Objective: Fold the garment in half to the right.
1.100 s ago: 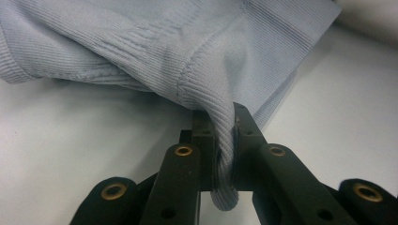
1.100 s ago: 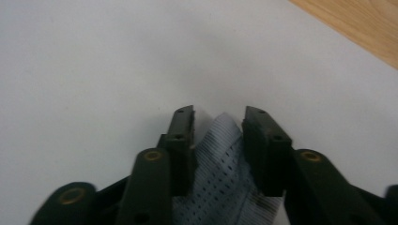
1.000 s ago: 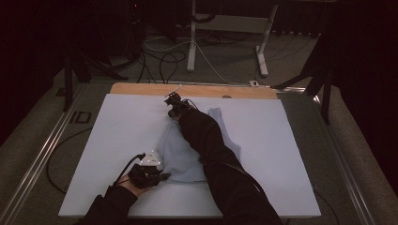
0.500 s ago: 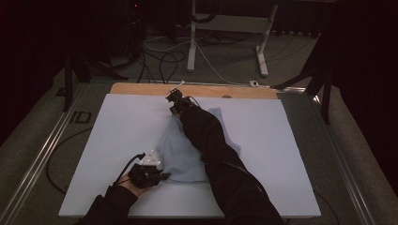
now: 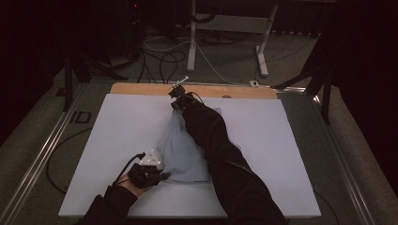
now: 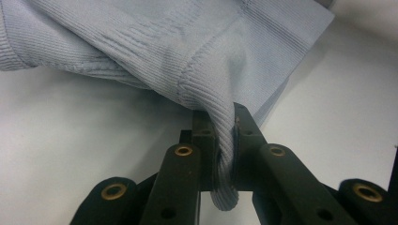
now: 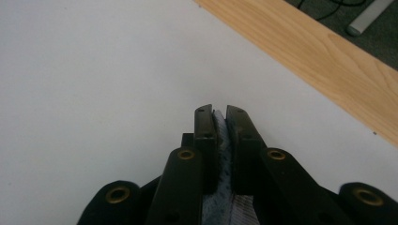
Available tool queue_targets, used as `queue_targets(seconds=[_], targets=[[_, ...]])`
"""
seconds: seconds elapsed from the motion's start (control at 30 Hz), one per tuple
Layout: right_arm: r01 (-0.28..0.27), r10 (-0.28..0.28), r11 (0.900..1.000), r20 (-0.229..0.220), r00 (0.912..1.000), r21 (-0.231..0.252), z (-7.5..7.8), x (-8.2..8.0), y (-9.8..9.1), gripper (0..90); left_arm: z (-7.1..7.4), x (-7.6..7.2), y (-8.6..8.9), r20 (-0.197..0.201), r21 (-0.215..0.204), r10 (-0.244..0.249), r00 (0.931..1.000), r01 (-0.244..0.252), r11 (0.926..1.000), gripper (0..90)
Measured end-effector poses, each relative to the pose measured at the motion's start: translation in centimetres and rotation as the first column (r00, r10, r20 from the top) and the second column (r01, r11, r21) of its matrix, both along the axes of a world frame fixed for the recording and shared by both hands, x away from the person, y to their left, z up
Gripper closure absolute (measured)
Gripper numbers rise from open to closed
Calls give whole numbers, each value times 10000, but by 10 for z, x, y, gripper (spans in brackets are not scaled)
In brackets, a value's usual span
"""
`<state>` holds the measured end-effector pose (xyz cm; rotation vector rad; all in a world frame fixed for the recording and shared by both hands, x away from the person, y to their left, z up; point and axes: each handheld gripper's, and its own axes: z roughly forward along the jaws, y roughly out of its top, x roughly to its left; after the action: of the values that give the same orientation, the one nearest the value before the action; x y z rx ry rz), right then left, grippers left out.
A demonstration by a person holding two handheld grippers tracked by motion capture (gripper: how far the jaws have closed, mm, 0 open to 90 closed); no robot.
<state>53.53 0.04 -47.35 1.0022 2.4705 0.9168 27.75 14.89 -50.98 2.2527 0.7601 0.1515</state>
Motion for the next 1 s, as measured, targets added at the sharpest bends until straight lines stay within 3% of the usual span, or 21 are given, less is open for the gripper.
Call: queue_targets(seconds=[0.5, 1.0], targets=[[-65, 64, 10000, 234, 9997, 56, 15, -3, -9, 844, 17, 2, -11, 227, 118, -295, 9993, 293, 9995, 844], [-25, 3, 9985, 404, 9992, 546, 34, -10, -31, 843, 31, 3, -28, 400, 235, -733, 9965, 724, 9971, 844]])
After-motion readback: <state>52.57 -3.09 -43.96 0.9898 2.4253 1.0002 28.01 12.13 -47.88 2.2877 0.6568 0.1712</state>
